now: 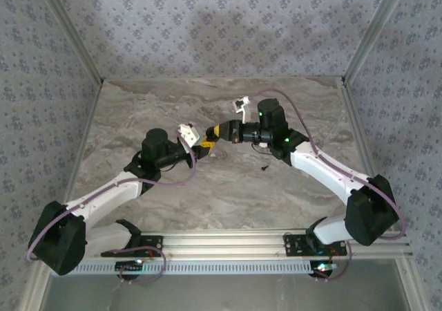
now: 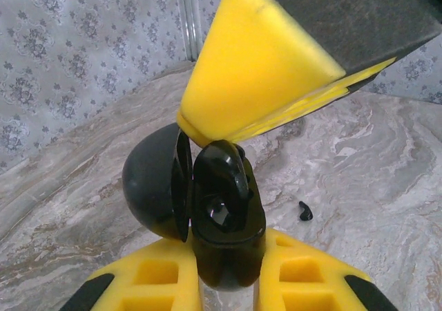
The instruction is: Insert the wireless bluetooth earbuds into the charging case
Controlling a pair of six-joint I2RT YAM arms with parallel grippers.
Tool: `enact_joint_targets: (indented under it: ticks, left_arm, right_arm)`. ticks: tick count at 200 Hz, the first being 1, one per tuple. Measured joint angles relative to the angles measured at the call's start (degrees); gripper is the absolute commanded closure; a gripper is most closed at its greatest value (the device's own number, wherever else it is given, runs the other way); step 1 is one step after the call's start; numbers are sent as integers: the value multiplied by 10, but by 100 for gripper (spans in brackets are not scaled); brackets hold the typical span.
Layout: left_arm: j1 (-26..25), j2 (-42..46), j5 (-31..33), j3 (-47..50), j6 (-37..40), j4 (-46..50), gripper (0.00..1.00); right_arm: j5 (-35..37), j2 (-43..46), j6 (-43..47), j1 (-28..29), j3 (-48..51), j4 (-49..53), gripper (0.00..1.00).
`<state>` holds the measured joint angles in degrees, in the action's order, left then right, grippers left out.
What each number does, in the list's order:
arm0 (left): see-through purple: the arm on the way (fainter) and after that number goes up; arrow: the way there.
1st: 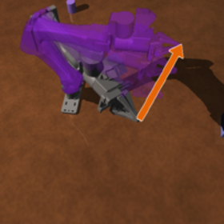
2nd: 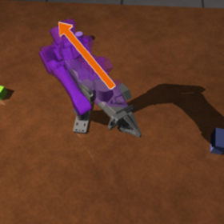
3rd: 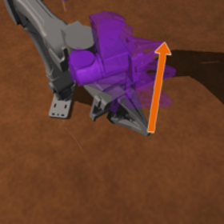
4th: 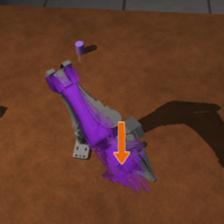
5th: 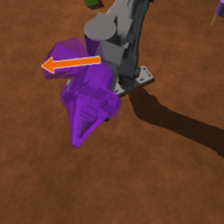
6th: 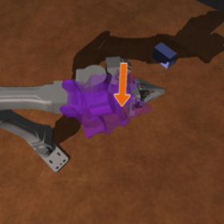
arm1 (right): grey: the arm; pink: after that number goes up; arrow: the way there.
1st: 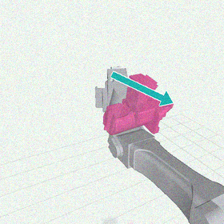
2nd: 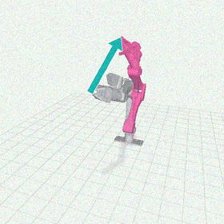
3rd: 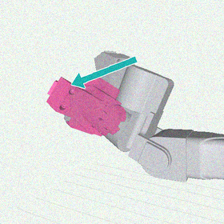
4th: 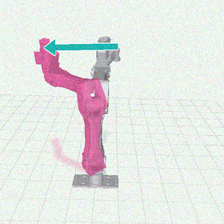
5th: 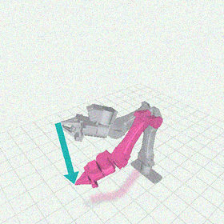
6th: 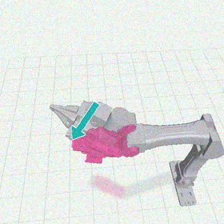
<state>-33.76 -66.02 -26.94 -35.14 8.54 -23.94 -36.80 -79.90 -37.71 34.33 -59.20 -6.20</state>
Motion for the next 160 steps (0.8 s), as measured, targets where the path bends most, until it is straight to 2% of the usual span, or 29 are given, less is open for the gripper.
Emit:
enact_joint_targets:
  ticks: [94, 110, 137, 160]
  left_arm:
    - [0, 0, 0, -1, 0, 2, 86]
    - [0, 0, 0, -2, 0, 1, 86]
    - [0, 0, 0, -8, 0, -2, 86]
    - [0, 0, 0, -8, 0, -2, 86]
  right_arm:
    - [-5, 20, 6, 2, -1, 21, 66]
    - [0, 33, 7, 2, -1, 35, 66]
    - [6, 57, 8, 2, -1, 50, 75]
    - [9, 65, 9, 5, -1, 57, 76]
